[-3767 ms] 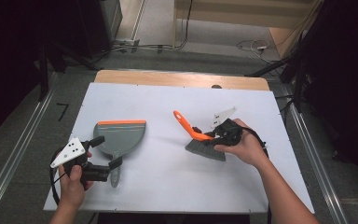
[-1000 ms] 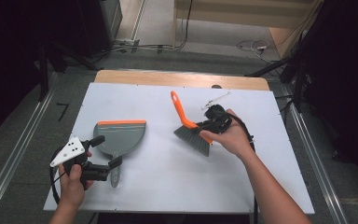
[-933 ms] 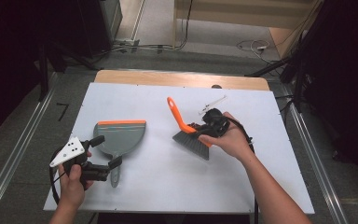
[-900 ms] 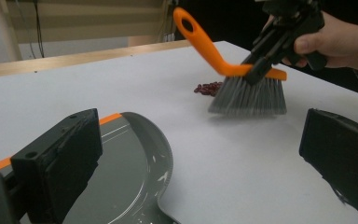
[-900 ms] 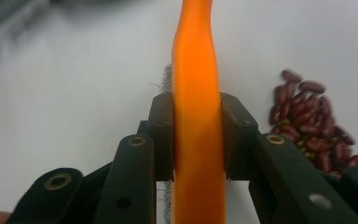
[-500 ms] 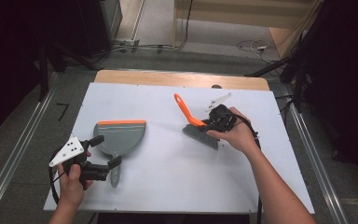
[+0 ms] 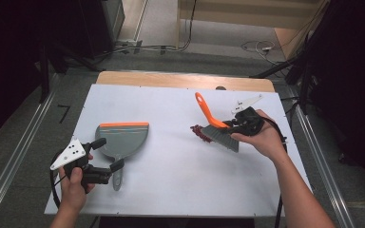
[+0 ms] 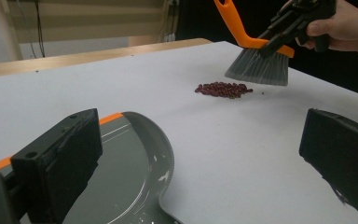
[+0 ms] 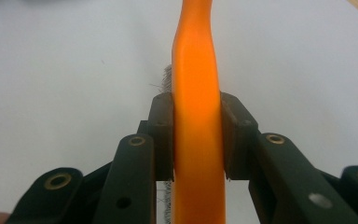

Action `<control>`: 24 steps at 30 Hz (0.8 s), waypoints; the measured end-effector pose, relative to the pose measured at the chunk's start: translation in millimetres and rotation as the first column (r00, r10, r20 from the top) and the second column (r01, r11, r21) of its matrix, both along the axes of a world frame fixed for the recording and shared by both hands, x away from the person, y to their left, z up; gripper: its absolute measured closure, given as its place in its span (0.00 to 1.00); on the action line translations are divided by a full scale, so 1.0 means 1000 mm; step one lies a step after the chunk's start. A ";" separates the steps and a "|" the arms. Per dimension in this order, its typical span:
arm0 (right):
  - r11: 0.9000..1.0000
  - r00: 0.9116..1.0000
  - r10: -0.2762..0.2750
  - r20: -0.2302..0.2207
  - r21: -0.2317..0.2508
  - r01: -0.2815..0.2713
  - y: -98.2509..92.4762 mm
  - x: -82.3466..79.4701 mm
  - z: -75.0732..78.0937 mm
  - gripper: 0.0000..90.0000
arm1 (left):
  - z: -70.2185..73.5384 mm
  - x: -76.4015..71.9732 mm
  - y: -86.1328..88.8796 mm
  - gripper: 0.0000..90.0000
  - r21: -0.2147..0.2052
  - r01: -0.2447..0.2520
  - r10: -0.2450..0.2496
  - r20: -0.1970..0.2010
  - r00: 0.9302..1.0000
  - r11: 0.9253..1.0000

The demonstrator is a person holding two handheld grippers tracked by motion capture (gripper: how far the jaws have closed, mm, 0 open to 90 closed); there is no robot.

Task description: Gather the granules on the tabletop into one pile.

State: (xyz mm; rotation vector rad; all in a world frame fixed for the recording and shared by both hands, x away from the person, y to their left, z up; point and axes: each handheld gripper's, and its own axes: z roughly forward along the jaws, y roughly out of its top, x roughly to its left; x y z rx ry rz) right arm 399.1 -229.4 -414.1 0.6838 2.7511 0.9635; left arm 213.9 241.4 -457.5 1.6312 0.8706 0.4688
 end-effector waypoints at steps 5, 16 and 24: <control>0.938 0.938 -0.346 -0.035 -0.001 0.346 -0.023 -0.008 -0.004 0.76 | 0.000 0.001 -0.001 0.00 -0.003 0.003 -0.003 0.001 1.000 1.000; 0.667 0.673 -0.740 0.013 -0.115 0.736 -0.009 -0.011 -0.019 0.76 | 0.001 0.000 -0.003 0.00 -0.003 0.007 -0.007 0.005 1.000 1.000; 0.674 0.678 -0.735 0.005 -0.106 0.731 0.031 -0.008 -0.021 0.77 | 0.001 0.000 -0.002 0.00 -0.001 0.004 -0.004 0.005 1.000 1.000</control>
